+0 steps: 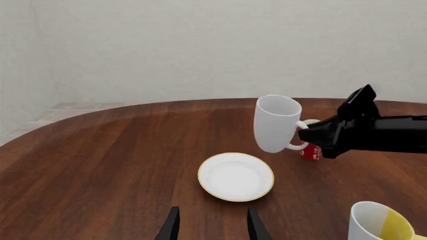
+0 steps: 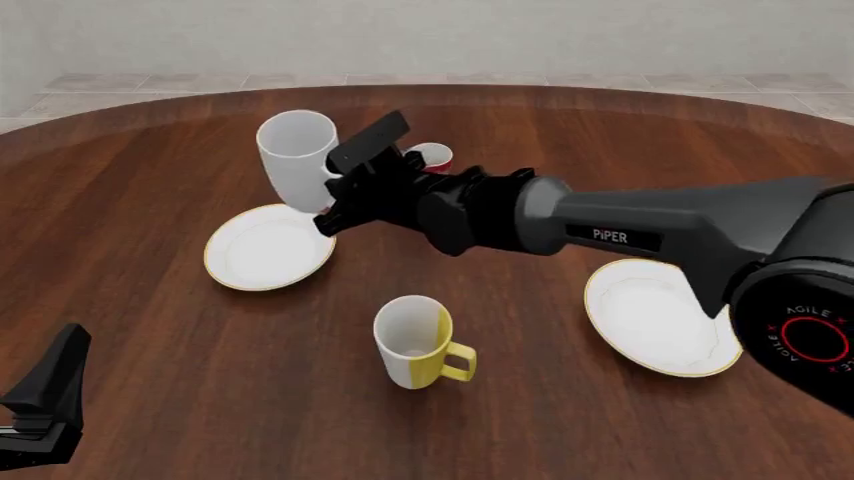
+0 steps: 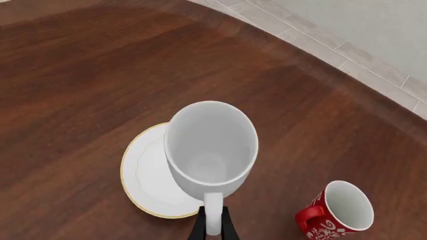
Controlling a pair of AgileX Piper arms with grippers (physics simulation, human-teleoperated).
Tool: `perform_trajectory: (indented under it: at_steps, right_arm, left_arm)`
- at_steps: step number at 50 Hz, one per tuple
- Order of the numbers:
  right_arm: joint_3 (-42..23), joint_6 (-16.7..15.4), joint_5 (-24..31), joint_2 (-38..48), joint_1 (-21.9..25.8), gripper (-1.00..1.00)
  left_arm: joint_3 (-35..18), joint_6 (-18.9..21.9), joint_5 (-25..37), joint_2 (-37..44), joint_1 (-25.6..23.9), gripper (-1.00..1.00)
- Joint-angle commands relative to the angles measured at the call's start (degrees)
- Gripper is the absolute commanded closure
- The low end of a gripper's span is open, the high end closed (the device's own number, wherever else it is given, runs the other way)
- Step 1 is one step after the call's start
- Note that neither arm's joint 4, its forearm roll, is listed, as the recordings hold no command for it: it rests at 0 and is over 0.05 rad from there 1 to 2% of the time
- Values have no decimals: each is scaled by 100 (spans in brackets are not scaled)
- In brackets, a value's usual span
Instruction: Put the white mug on the left plate.
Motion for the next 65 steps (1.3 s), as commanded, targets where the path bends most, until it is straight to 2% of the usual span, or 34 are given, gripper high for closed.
perform_trajectory:
  at_steps: [1, 51, 65]
  right_arm:
    - [-203, 88, 47, 96, 79, 100]
    - [-400, 179, 151, 118, 419, 100]
    - [-466, 192, 148, 245, 370, 100]
  left_arm:
    - [0, 0, 0, 0, 0, -100]
    - [0, 0, 0, 0, 0, -100]
    - [0, 0, 0, 0, 0, -100]
